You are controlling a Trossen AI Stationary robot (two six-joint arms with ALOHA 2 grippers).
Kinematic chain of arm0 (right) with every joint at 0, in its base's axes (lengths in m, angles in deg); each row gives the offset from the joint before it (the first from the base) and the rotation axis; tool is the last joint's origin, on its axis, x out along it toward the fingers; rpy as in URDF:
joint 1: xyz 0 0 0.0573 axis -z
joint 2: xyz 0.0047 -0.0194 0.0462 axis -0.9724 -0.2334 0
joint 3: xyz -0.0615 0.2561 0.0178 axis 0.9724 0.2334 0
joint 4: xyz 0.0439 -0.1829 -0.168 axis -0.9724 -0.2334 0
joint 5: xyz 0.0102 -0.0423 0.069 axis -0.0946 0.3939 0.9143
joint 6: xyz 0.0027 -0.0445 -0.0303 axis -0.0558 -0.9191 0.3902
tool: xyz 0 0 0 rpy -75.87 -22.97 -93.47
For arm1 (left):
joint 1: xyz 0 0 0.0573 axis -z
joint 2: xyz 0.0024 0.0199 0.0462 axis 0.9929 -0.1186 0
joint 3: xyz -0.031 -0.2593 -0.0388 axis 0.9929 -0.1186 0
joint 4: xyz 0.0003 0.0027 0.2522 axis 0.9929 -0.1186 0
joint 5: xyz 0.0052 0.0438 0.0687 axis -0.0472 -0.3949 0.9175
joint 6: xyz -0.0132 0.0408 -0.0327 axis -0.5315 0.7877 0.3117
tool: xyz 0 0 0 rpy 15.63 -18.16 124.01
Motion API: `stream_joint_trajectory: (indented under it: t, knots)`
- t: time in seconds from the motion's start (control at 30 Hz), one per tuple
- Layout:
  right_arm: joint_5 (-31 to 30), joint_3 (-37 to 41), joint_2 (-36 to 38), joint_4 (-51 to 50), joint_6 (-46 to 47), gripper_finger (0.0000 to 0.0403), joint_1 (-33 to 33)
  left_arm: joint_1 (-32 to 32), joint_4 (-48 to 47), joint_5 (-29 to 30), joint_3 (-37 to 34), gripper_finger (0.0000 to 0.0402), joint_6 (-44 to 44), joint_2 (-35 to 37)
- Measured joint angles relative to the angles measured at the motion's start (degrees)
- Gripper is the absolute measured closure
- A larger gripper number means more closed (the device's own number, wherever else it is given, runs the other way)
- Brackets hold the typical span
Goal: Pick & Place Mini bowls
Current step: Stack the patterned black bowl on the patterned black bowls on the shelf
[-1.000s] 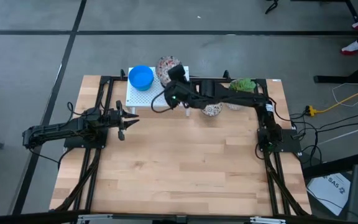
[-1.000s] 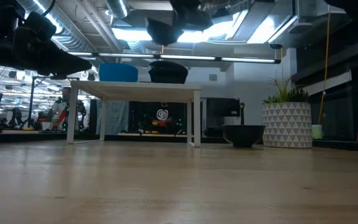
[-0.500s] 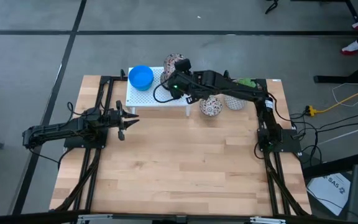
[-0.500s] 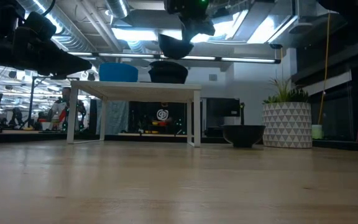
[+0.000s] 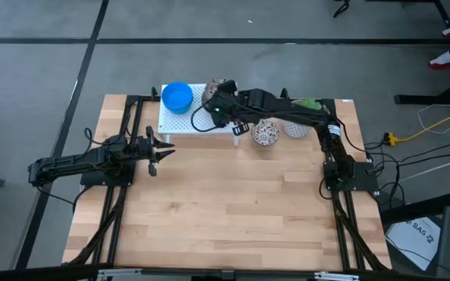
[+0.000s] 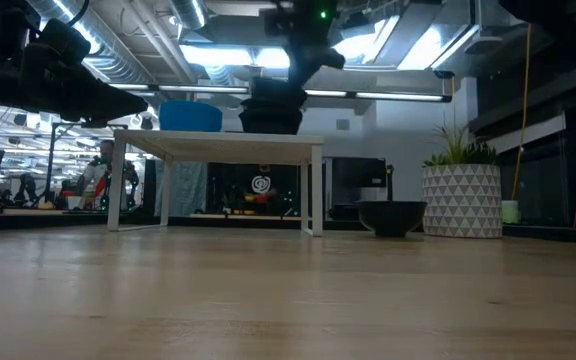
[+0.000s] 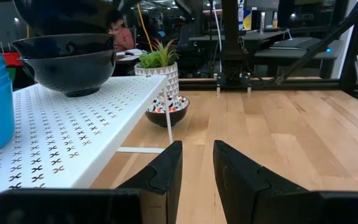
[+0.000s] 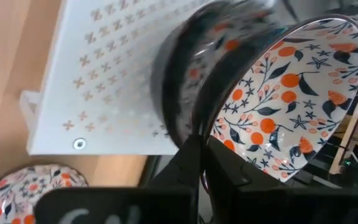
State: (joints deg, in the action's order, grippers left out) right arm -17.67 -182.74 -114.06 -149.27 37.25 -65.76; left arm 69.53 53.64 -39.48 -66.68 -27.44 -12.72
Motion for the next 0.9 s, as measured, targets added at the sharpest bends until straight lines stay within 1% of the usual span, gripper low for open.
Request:
stream_joint_trajectory:
  t: [0.17, 0.5, 0.9]
  knots:
    - [0.0, 2.1, -0.6, -0.6, -0.2, 0.0386, 0.3, 0.0, 0.0, 0.0, 0.0, 0.0315, 0.0, 0.0]
    - [-0.1, 2.2, -0.6, 0.4, -0.2, 0.0385, 0.4, 0.0, 0.0, 0.0, 0.0, 0.0315, 0.0, 0.0]
    - [0.7, 2.2, -0.5, 2.8, -0.3, 0.0356, 0.4, 0.0, 0.0, 0.0, 0.0, 0.0315, 0.0, 0.0]
